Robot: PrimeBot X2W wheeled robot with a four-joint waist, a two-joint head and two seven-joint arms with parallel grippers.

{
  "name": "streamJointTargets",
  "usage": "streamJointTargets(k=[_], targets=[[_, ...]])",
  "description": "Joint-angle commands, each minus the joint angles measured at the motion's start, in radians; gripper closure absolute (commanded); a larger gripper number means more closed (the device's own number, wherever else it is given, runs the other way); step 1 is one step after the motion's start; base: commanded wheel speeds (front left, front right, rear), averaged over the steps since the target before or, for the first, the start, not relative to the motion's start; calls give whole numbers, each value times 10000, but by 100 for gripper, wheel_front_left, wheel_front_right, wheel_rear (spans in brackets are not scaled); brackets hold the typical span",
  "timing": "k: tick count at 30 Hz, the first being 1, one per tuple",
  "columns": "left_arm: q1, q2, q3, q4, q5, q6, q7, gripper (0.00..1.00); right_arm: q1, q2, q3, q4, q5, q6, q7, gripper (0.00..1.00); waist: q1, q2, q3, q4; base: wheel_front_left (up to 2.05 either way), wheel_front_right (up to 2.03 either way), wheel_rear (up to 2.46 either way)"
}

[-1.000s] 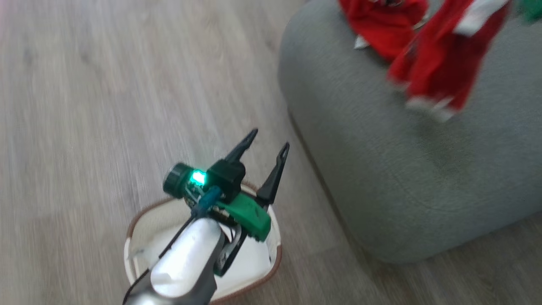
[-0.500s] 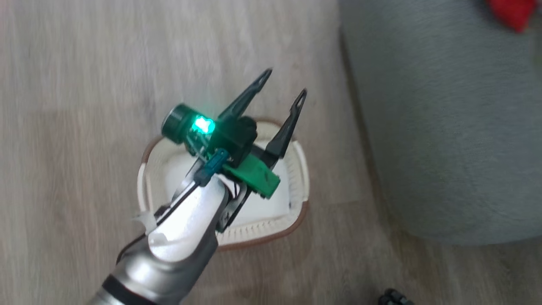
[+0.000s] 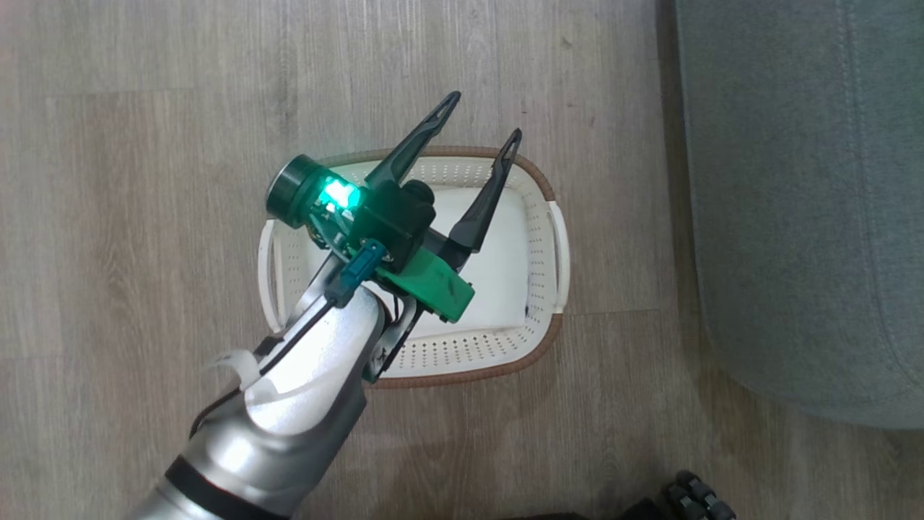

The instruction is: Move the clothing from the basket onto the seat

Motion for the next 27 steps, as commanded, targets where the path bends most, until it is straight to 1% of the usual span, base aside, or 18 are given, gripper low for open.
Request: streamJointTargets(k=[1, 2, 3, 4, 5, 6, 7, 11, 12, 17, 21, 23, 24, 27], targets=[[-174, 155, 281, -358, 21, 61, -95, 0, 36, -58, -104, -204, -152, -4, -173, 100, -2, 0, -9, -60, 0, 0, 0], [-170, 171, 293, -353, 12, 74, -95, 0, 58, -4, -166, -160, -215, -4, -224, 100, -2, 0, -11, -96, 0, 0, 0], [-163, 189, 305, -346, 4, 88, -95, 0, 78, 50, -220, -123, -275, -4, -271, 95, -2, 0, -20, -140, 0, 0, 0], [-153, 207, 319, -334, -8, 102, -95, 0, 96, 104, -267, -94, -331, -4, -315, 78, -2, 0, -36, -187, 0, 0, 0], [-141, 221, 332, -321, -22, 115, -95, 0, 116, 152, -306, -71, -381, -4, -355, 56, -2, 0, -55, -233, 0, 0, 0], [-127, 234, 347, -307, -38, 131, -95, 0, 139, 204, -332, -59, -424, -4, -395, 26, -2, 0, -85, -286, 0, 0, 0], [-108, 240, 361, -299, -60, 143, -95, 0, 168, 252, -339, -71, -470, -4, -439, 0, -2, 0, -120, -337, 0, 0, 0], [-17, 256, 427, -296, -149, 196, -95, 0, 366, 501, -307, -137, -518, -4, -562, 0, -2, 0, -357, -554, 0, 0, 0], [49, 260, 474, -289, -205, 231, -95, 0, 513, 629, -226, -197, -477, -4, -596, 0, -2, 0, -518, -670, 0, 0, 0], [266, 252, 636, -270, -395, 313, -95, 0, 1026, 858, 65, -477, -202, -4, -629, 0, -2, 0, -1007, -916, 0, 0, 0], [433, 236, 734, -231, -511, 357, -95, 0, 1425, 922, 308, -806, 64, -4, -632, 0, -2, 0, -1365, -1010, 0, 0, 0], [608, 231, 840, -186, -596, 399, -95, 0, 1809, 942, 643, -1143, 323, -4, -633, 0, -2, 0, -1792, -1067, 0, 0, 0], [608, 231, 840, -186, -596, 399, -95, 0, 1809, 942, 643, -1143, 323, -4, -633, 0, -2, 0, -1792, -1067, 0, 0, 0], [864, 190, 1017, -156, -777, 452, -95, 0, 2152, 949, 1019, -1455, 612, -4, -634, 0, -2, 0, -2263, -1062, 0, 0, 0]])
